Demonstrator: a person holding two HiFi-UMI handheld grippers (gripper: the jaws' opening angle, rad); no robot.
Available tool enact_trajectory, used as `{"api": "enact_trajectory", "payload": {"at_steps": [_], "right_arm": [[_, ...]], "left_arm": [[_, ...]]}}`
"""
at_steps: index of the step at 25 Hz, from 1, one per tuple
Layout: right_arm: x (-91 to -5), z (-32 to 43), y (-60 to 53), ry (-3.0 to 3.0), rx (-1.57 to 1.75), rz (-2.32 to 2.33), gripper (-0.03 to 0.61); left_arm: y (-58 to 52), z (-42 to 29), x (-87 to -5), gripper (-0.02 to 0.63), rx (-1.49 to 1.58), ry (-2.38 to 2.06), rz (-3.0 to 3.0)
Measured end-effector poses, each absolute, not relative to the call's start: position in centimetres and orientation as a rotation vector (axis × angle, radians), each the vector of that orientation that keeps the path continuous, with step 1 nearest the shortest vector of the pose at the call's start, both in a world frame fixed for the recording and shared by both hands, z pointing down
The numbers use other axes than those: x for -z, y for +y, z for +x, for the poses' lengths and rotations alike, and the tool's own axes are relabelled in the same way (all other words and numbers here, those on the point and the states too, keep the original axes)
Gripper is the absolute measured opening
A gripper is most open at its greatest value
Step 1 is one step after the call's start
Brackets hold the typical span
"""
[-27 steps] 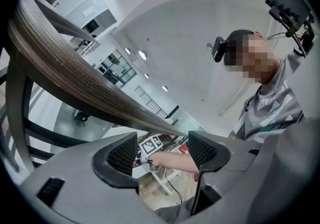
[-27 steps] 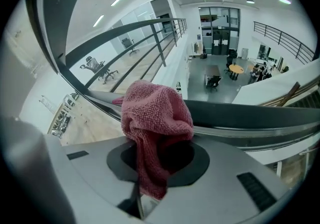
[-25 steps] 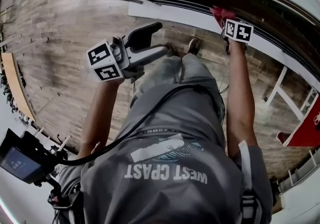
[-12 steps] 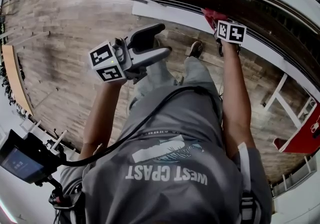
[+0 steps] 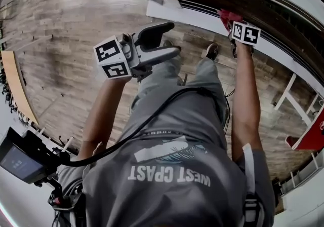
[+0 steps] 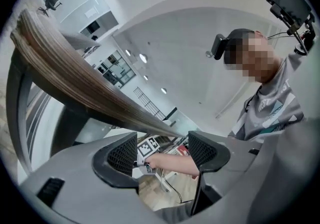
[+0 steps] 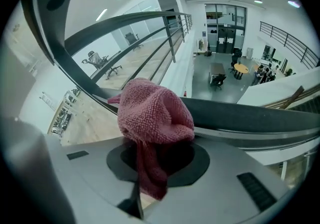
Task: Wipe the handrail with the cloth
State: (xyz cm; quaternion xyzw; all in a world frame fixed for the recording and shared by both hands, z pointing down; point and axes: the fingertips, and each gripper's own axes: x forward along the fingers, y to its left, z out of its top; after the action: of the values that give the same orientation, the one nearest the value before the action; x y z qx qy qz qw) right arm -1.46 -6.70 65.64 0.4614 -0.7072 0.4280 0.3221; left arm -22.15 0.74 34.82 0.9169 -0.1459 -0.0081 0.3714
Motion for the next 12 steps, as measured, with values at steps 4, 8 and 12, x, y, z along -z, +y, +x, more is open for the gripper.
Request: {"api": "enact_trajectory", "payload": {"at_steps": [4, 8, 12], "right_arm": [[-65.7, -1.9, -7.7, -1.857, -1.130, 1.244, 0.072], [-64.9, -10.6, -9.4, -1.878, -1.117, 1.209, 0.072], [-64.7, -23.7, -11.6, -1.887, -1.131, 1.163, 0.072]], "left_arm": [[-0.2, -23.7, -34.3, 0.327, 0.020, -0.378, 2.368], [-0.8, -31.3, -34.6, 0.327, 0.007, -0.387, 2.347], [-2.7, -42.3, -35.3, 0.327, 0.016, -0.406, 2.315]]}}
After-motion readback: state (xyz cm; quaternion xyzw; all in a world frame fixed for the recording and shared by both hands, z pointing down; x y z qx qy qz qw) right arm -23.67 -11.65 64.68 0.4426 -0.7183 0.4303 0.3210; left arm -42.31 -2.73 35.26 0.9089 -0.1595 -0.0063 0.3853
